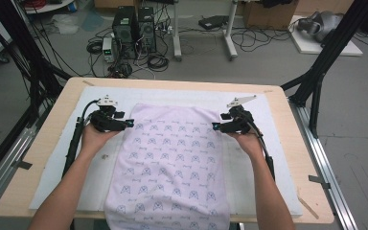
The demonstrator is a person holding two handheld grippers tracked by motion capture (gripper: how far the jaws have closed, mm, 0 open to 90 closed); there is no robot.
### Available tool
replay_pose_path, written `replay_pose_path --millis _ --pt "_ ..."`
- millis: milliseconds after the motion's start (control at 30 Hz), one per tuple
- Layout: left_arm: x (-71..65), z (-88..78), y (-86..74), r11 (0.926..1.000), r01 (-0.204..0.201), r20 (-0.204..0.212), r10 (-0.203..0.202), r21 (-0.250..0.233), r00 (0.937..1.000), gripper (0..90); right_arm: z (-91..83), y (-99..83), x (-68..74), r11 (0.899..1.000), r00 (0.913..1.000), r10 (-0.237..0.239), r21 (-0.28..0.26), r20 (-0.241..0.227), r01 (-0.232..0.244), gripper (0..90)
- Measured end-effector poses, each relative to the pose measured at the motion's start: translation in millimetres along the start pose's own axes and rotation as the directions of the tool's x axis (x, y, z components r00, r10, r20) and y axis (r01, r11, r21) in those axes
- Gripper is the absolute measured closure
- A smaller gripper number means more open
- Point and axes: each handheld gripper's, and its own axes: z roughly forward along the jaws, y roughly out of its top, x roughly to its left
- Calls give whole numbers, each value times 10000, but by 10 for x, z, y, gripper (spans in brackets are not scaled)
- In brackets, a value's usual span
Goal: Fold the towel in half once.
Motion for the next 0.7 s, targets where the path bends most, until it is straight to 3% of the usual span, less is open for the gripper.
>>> replay_pose_path --millis 167,267,367,400,533,700 --pt "77 175 -58 9987 503 -721 -501 7 9961 537 215 -127 -50 9983 9989 119 560 454 -145 443" --pt "121 254 -90 9959 900 -810 -890 86 9927 550 283 -171 -93 9964 9957 514 626 772 -563 474" --pt "113 366 -128 9960 685 -772 -640 566 9950 572 316 -182 -118 9957 9931 799 394 863 -835 536" --pt "108 369 -122 9964 697 -772 -658 490 9948 578 322 -180 -119 9956 9928 836 360 857 -869 576" --pt "78 383 -108 9969 623 -523 -598 471 9968 841 336 -163 -113 9959 9959 823 334 380 -836 804" --pt "132 293 -92 9964 799 -565 -783 273 9953 867 251 -123 -122 9942 9940 1071 59 213 -1073 856"
